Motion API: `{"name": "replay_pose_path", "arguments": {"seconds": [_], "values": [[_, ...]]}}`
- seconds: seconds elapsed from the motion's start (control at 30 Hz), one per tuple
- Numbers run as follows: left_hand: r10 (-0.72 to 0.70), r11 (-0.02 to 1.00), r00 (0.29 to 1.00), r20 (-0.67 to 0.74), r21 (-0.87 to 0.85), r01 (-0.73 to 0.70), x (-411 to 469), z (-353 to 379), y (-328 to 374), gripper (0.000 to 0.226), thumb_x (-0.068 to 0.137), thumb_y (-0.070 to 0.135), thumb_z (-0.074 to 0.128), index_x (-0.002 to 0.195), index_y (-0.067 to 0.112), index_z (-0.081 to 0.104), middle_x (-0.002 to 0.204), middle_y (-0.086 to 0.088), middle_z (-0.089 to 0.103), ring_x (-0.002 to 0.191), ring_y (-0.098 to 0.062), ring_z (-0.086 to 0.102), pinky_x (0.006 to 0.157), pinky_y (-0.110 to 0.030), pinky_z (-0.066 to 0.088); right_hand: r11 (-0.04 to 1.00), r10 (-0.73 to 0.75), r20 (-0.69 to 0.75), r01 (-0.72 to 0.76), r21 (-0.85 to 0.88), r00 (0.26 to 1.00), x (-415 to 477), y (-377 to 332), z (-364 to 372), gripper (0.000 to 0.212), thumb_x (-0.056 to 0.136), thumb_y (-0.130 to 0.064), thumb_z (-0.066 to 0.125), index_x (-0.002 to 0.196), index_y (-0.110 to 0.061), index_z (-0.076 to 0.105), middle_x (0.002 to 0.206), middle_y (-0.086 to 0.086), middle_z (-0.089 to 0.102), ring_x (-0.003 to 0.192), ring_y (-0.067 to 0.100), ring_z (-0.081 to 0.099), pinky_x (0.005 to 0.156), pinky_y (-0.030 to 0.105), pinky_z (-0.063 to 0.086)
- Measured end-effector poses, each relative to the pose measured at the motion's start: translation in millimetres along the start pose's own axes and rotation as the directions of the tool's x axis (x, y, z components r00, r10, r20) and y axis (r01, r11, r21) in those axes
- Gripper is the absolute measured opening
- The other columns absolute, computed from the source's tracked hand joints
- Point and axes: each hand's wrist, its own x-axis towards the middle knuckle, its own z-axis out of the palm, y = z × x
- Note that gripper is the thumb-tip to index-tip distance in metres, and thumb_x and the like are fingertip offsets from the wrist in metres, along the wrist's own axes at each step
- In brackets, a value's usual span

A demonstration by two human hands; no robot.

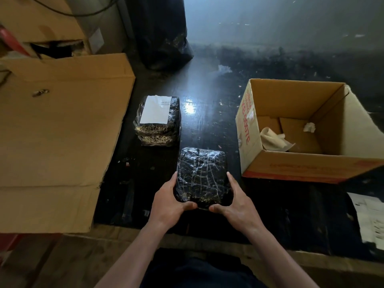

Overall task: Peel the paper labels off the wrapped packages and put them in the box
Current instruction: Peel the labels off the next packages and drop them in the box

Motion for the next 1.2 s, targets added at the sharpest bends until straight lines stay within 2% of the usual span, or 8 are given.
{"name": "replay_pose_path", "arguments": {"seconds": [0.1,0.23,0.33,0.47,0.6,0.8,1.07,1.2], "values": [[-0.006,1.000,1.000,0.003,0.014,0.006,-0.9,1.2,0.0,0.116,0.058,0.032,0.097,0.155,0.030,0.034,0.133,0.017,0.056,0.126,-0.003,0.050,0.099,-0.014,0.033,0.999,0.005,0.000,-0.005,-0.036,1.000,-1.3,-0.5,-0.2,0.119,0.070,-0.029,0.091,0.159,-0.031,0.013,0.152,-0.001,0.047,0.136,0.015,0.047,0.105,0.021,0.032],[-0.009,1.000,1.000,0.016,0.004,0.009,-0.3,-1.9,0.3,0.113,0.059,0.033,0.097,0.154,0.029,0.035,0.133,0.019,0.054,0.124,0.001,0.046,0.100,-0.013,0.032,0.995,0.034,0.039,-0.030,-0.098,0.999,3.1,-2.9,-5.6,0.116,0.069,-0.033,0.091,0.155,-0.031,0.014,0.137,0.004,0.059,0.104,0.011,0.057,0.088,0.021,0.042],[-0.005,1.000,0.999,0.033,0.012,0.004,0.7,-7.5,2.3,0.109,0.061,0.038,0.095,0.153,0.032,0.037,0.128,0.023,0.053,0.120,0.001,0.048,0.106,-0.018,0.039,0.988,0.040,0.050,-0.032,-0.149,0.998,7.6,-6.8,-10.0,0.119,0.065,-0.044,0.091,0.154,-0.030,0.014,0.142,0.003,0.055,0.122,0.018,0.056,0.101,0.031,0.046],[-0.047,0.998,0.998,-0.047,0.048,0.049,9.4,-27.4,12.0,0.106,0.069,0.069,0.073,0.156,0.020,0.036,0.150,-0.001,0.049,0.136,-0.015,0.047,0.112,-0.035,0.041,0.967,-0.055,-0.026,0.047,-0.251,0.998,19.7,-27.8,-17.2,0.099,0.073,-0.064,0.077,0.150,-0.023,0.030,0.143,-0.001,0.050,0.129,0.018,0.050,0.107,0.039,0.046],[0.055,0.980,0.987,-0.153,0.195,-0.025,40.1,-61.2,12.3,0.081,0.085,0.051,0.074,0.149,0.012,0.046,0.147,-0.010,0.053,0.133,-0.021,0.052,0.111,-0.040,0.044,0.931,-0.122,-0.013,0.110,-0.348,0.992,47.1,-62.5,-13.3,0.079,0.088,-0.055,0.067,0.150,-0.020,0.035,0.147,0.004,0.048,0.135,0.022,0.046,0.111,0.039,0.041],[0.204,0.867,0.969,-0.137,0.485,-0.114,104.7,-127.5,12.3,0.076,0.086,0.048,0.074,0.145,0.005,0.051,0.143,-0.011,0.056,0.133,-0.025,0.051,0.111,-0.034,0.039,0.864,-0.163,0.028,0.157,-0.479,0.986,102.1,-122.7,22.0,0.069,0.092,-0.049,0.064,0.147,-0.014,0.039,0.144,0.010,0.052,0.132,0.028,0.050,0.107,0.043,0.043],[0.228,0.833,0.972,-0.058,0.528,-0.164,184.9,-177.9,-3.5,0.054,0.074,0.053,0.080,0.112,0.021,0.059,0.110,0.000,0.061,0.100,-0.022,0.060,0.081,-0.031,0.049,0.775,-0.197,0.063,0.195,-0.601,0.978,181.8,-196.0,61.2,0.044,0.092,-0.036,0.067,0.125,-0.011,0.051,0.125,0.012,0.061,0.114,0.033,0.058,0.091,0.043,0.050],[0.176,0.876,0.984,-0.006,0.456,-0.154,214.5,-180.3,-14.2,0.087,0.068,0.063,0.079,0.137,0.019,0.049,0.120,-0.001,0.058,0.112,-0.022,0.058,0.095,-0.036,0.051,0.766,-0.188,0.045,0.175,-0.619,0.981,220.1,-213.7,70.8,0.044,0.092,-0.034,0.065,0.126,-0.010,0.052,0.122,0.014,0.060,0.110,0.035,0.059,0.088,0.045,0.051]]}}
